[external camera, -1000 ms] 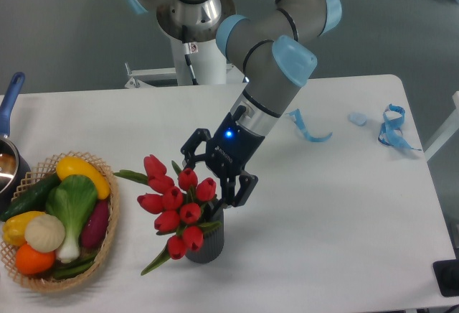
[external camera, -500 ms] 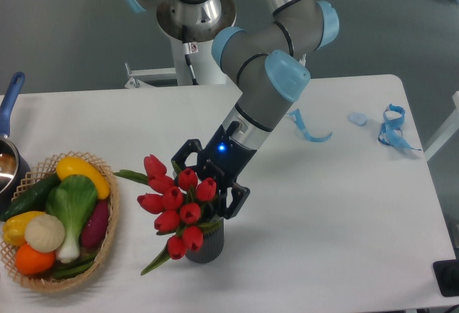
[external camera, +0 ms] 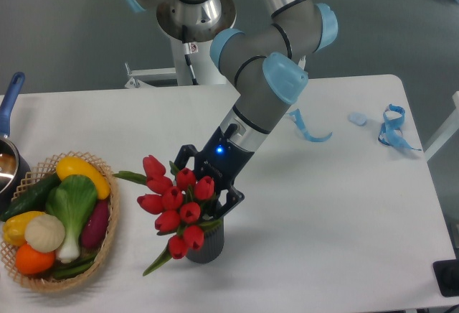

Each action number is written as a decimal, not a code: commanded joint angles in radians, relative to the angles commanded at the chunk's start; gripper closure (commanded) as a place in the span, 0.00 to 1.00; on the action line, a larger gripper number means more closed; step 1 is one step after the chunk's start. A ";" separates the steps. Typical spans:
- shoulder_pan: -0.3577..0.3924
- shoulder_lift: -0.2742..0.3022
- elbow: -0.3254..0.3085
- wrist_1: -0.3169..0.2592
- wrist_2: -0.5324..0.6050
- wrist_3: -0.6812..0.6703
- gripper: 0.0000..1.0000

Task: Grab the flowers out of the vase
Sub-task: 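Lower the gripper around the tulip stems and close on them, then lift the tulip bouquet straight up out of the grey vase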

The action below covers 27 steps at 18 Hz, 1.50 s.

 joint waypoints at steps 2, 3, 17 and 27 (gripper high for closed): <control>0.002 0.002 0.002 0.000 0.000 -0.029 0.75; 0.003 0.002 0.006 0.000 0.000 -0.031 0.75; 0.069 0.057 0.072 -0.002 -0.127 -0.189 0.75; 0.130 0.063 0.192 -0.002 -0.221 -0.350 0.74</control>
